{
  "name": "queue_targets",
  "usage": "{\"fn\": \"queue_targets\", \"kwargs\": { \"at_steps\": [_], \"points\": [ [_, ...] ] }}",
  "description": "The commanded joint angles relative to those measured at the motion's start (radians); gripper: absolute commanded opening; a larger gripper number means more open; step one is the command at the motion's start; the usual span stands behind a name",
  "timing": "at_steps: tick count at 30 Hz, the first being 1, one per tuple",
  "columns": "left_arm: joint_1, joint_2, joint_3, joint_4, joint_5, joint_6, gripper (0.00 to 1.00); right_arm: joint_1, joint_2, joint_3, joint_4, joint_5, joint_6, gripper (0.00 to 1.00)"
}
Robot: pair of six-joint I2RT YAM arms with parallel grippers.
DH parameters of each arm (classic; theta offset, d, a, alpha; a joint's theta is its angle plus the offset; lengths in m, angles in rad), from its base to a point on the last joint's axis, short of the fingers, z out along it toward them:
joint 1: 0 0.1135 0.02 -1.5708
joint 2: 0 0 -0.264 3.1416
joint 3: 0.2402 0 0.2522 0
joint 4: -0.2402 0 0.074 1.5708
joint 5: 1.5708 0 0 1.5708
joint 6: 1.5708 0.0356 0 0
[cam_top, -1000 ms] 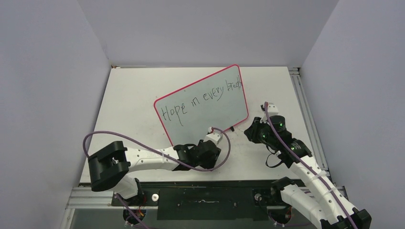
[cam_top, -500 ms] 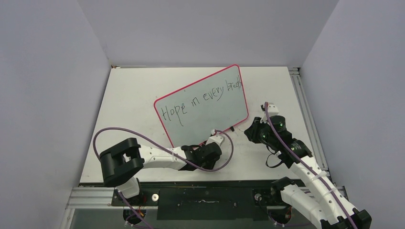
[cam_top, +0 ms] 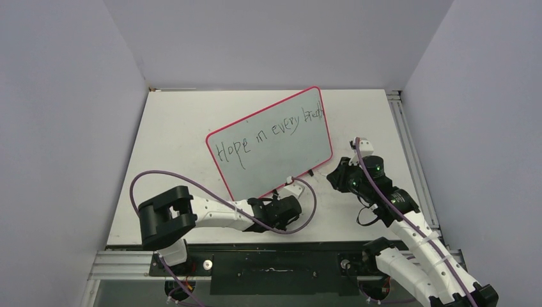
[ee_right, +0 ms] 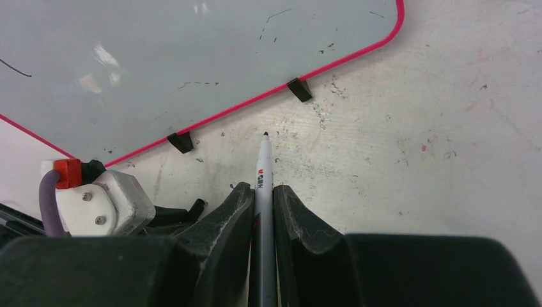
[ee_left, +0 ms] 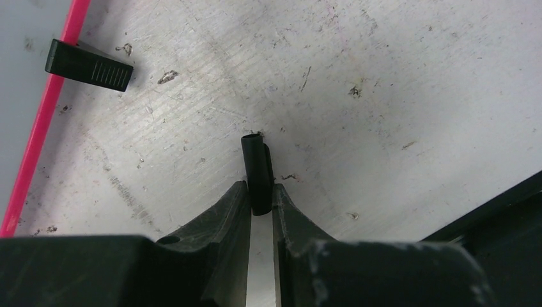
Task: Write a sentence on the whiteboard
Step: Close the whiteboard marker at the center of the board.
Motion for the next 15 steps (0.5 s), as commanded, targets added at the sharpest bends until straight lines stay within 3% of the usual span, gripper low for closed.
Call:
{"fn": "queue_targets", "kwargs": {
  "at_steps": [1, 9, 15],
  "points": [
    [-0.009, -0.005, 0.003, -0.061, -0.025, 0.008, 0.00, 0.006, -0.024, 0.044, 0.006, -0.036, -0.020, 0.06],
    [0.009, -0.166, 0.010, -0.085, 0.021, 0.111, 0.00, 0.004, 0.009, 0.087, 0.022, -0.145, -0.024, 0.05],
    [0.076, -0.341, -0.016, -0.105, 0.155, 0.221, 0.00, -0.031, 0.085, 0.139, 0.018, -0.282, -0.061, 0.05]
  ]
}}
